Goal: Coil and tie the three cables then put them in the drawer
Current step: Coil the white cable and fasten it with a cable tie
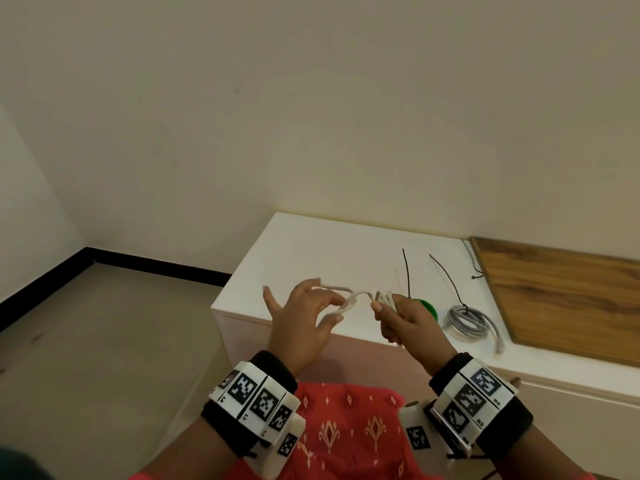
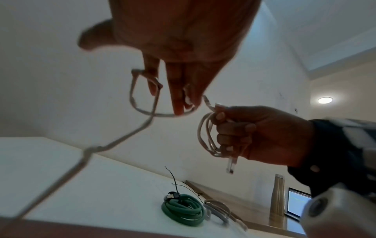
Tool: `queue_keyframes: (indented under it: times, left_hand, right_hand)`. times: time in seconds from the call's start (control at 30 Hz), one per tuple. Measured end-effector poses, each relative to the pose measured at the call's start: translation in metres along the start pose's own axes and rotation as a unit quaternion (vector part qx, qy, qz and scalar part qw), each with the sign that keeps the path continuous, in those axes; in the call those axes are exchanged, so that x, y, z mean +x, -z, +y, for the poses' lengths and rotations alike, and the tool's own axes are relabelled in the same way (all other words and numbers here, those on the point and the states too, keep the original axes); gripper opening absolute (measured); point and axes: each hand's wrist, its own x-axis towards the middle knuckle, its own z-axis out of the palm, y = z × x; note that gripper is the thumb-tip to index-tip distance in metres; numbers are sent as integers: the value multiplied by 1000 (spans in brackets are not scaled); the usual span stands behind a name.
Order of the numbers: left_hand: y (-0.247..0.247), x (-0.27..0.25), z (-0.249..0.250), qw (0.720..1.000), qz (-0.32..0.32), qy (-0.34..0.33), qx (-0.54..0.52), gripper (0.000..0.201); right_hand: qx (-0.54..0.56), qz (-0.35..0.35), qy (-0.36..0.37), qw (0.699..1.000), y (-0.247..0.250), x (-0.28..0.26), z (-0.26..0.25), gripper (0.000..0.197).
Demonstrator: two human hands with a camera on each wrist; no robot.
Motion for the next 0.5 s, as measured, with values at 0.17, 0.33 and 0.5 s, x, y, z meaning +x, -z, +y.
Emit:
queue_keyframes:
  times: [0.17,0.33,0.5]
  left_hand:
    - [10,-3,-1,978,163,107,-70,27]
    - [15,-10,6,915,93,184,-347,22]
    - [25,-10,21,809,90,242,-528,18]
  right_hand:
    - [-27,3,39,999,-3,-5,-11,30]
    - [-116,-4,86,990,-10,-10,-20,31]
    - [-226,-16,118,967,-16,-17,-25,44]
